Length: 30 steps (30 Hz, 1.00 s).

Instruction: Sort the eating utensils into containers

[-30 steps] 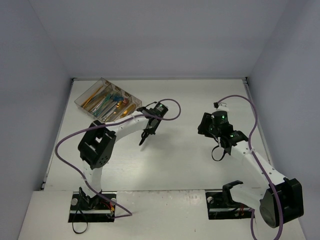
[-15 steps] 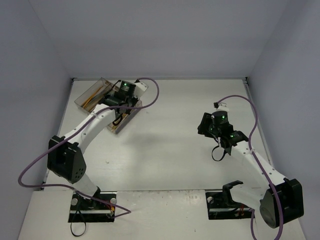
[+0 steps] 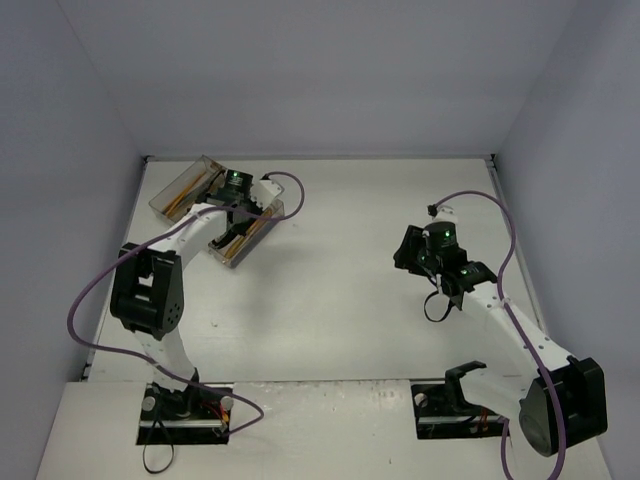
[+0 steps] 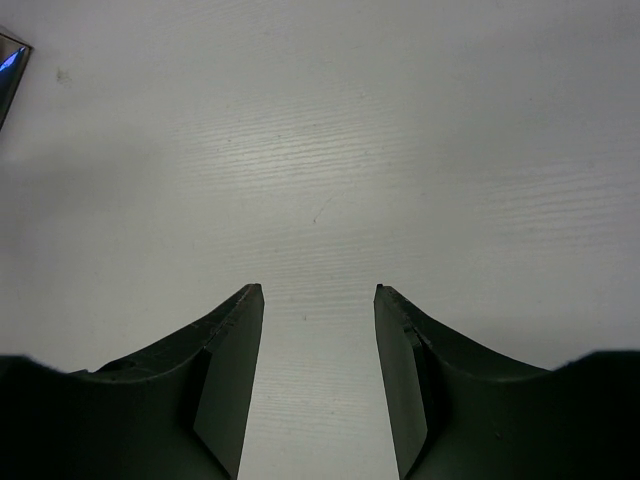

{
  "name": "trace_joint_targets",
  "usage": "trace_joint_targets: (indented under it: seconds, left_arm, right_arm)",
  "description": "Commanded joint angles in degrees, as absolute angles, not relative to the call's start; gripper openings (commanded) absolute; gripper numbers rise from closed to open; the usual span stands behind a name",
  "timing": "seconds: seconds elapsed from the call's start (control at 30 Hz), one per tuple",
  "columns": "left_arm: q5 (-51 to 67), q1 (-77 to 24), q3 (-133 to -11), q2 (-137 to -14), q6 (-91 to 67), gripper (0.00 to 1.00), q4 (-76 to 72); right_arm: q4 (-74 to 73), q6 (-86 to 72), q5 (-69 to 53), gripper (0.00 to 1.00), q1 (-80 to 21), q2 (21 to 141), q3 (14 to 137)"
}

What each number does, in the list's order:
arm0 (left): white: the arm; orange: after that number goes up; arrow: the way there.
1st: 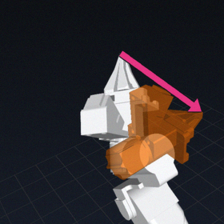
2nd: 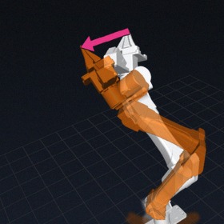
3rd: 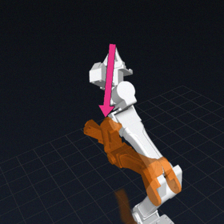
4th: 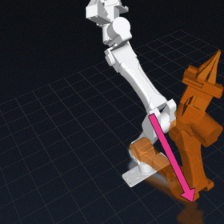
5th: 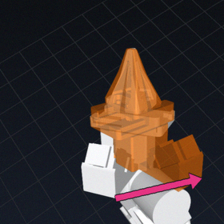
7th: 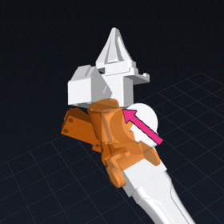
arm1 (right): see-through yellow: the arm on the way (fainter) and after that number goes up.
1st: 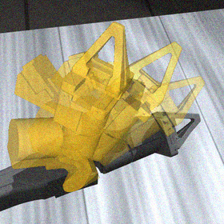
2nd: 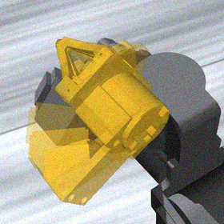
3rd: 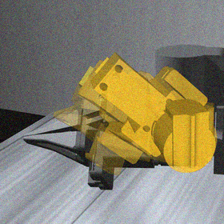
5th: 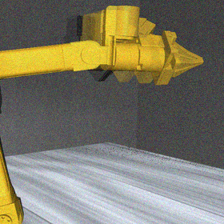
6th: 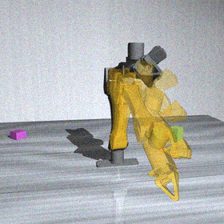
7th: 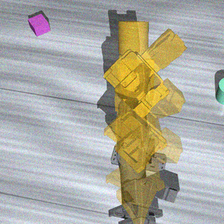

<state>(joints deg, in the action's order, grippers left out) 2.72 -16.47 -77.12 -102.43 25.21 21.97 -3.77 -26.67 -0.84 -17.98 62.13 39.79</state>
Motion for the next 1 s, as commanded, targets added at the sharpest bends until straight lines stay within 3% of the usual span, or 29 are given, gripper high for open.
trace_joint_targets:
  seconds: [0.0, 0.1, 0.2, 0.33, 0.53, 0.73, 0.97]
  left_arm:
    - [4.84, -16.35, -78.81, -101.71, 26.78, 0.00, 16.67]
    - [2.73, -16.35, -77.82, -102.10, 26.23, 0.06, 15.66]
    - [1.93, -16.35, -77.38, -100.71, 24.48, 0.31, 15.07]
    - [1.04, -16.35, -76.58, -95.79, 20.59, 0.51, 13.58]
    - [-1.31, -16.51, -74.09, -83.51, 12.77, 0.64, 15.04]
    - [-15.19, -16.25, -71.86, -66.43, 3.49, 0.82, 24.03]
    - [-25.92, -16.00, -62.47, -47.69, -4.01, 0.92, 28.43]
  right_arm:
    - [-2.33, -26.96, -1.67, 0.46, -17.75, 60.55, 40.08]
    - [-2.57, -26.82, -1.27, 0.47, -17.73, 59.67, 40.08]
    - [-2.69, -26.00, -0.42, 0.50, -17.75, 58.92, 40.31]
    - [-3.51, -24.08, 0.79, 0.55, -17.75, 57.66, 41.74]
    - [-6.17, -20.76, 5.13, 0.61, -17.60, 54.06, 44.69]
    - [-10.14, -17.78, 11.81, 0.66, -17.67, 46.95, 48.82]
    - [-11.50, -16.89, 16.94, 0.98, -17.75, 35.15, 51.17]
